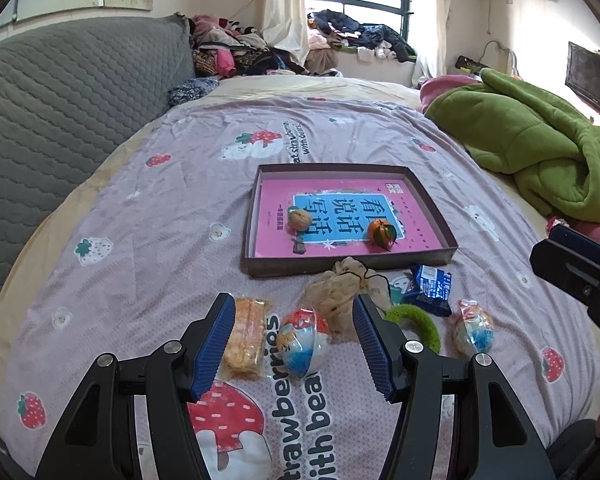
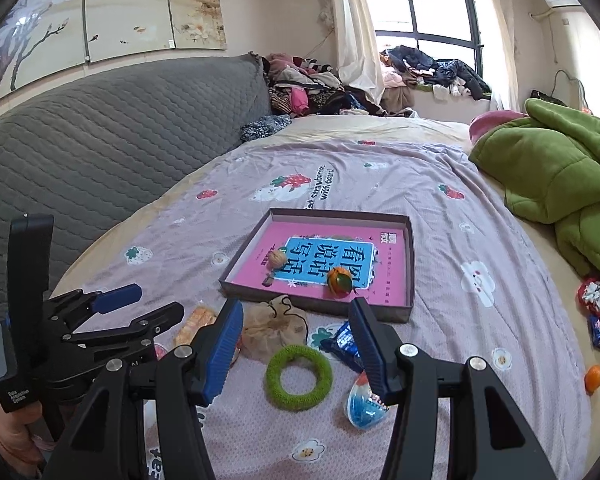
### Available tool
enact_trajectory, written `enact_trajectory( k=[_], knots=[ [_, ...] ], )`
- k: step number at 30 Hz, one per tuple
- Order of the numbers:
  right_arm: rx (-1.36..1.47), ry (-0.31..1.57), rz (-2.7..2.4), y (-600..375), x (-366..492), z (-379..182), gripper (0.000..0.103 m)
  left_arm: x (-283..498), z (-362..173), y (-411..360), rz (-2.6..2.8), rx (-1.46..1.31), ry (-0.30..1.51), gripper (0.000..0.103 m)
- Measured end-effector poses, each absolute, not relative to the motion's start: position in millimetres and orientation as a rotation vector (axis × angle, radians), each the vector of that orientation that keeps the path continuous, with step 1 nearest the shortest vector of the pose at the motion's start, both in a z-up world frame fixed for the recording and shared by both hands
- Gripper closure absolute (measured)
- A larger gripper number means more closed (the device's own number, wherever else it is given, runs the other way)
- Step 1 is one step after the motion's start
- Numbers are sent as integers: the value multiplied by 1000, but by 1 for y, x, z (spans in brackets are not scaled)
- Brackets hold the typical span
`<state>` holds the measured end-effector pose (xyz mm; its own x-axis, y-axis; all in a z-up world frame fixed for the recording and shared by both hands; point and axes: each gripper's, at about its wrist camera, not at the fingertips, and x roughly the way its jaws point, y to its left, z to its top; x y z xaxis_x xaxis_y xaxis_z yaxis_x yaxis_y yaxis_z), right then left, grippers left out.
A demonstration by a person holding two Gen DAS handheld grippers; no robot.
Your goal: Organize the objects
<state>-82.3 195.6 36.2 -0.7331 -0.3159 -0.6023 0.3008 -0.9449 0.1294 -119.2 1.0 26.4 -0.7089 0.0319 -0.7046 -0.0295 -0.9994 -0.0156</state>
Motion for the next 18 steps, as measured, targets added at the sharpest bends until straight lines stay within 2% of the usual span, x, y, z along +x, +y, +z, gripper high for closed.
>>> enact_trajectory(
  k=[18],
  knots=[
    [949, -4, -2663, 187, -74, 15, 48, -111, 1, -10, 2836, -1219, -27, 40]
  ],
)
